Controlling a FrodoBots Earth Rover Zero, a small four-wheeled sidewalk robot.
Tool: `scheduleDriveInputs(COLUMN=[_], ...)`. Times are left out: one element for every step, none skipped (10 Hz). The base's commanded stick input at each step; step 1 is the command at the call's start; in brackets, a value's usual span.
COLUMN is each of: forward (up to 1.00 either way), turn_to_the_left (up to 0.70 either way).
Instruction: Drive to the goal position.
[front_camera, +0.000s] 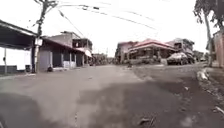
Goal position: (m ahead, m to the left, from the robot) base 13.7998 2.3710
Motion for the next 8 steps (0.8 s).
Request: scheduleDriveInputs(forward=[0.7,0.7,0.7,0.7,0.7,0.7,0.7,0.7], turn_to_the_left=[0.0,0.0,0.0,0.0,0.0,0.0,0.0,0.0])
